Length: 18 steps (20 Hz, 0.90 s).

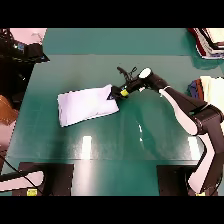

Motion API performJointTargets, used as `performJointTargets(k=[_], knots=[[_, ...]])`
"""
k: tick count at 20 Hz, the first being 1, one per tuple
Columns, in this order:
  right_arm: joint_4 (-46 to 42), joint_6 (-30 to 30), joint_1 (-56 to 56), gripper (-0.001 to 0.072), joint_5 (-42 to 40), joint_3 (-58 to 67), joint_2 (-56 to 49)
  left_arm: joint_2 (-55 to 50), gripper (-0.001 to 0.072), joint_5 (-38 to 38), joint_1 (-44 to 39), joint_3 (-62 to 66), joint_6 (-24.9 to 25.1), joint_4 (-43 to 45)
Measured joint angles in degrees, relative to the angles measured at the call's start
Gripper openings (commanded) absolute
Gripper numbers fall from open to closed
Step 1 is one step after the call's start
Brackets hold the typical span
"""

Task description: Fold the shirts.

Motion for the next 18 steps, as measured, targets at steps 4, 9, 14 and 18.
performJointTargets(k=[4, 9, 14, 18], knots=[[-6.95, 1.92, -7.37, 0.0022, 0.98, 1.55, 5.92, 0.00, 0.0024, 0.90, -6.56, 0.00, -0.17, -0.26], [-15.54, 4.52, -23.91, 0.0022, 3.08, 1.99, 16.17, 0.00, 0.0024, 2.36, -14.51, 0.00, -0.15, -0.33], [-19.82, 6.67, -44.63, 0.0022, 2.29, 2.10, 23.26, 0.00, 0.0024, 3.26, -19.80, 0.00, -0.13, -0.31], [-17.75, 7.30, -57.90, 0.0022, -0.24, 2.25, 24.39, 0.00, 0.0024, 4.07, -22.56, 0.00, -0.15, -0.33]])
